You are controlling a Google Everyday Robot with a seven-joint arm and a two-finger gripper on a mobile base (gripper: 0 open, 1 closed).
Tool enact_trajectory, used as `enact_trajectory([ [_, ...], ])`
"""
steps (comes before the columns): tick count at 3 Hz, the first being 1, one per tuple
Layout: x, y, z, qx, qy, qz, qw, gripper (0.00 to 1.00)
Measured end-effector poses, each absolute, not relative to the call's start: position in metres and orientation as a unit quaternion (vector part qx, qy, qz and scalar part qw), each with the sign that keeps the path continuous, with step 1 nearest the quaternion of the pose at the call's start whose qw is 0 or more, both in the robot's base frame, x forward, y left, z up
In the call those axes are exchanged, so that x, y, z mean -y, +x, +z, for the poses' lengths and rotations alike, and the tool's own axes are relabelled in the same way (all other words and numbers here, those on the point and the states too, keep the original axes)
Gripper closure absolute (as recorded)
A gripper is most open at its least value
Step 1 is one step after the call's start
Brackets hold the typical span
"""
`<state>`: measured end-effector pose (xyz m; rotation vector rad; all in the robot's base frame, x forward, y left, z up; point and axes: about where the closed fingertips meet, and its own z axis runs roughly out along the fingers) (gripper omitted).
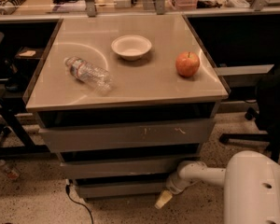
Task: Open bottom drawer
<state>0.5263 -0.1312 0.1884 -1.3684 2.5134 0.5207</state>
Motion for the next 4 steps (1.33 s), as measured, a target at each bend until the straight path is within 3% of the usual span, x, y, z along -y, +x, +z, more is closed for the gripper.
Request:
enact_trajectory([
  [2, 0.132, 0.508, 0.185, -0.867, -0.463, 0.173, 0.068, 0.0],
  [4, 0.149, 0.435, 0.227, -0.884, -0.434, 0.171, 0.001, 0.0],
])
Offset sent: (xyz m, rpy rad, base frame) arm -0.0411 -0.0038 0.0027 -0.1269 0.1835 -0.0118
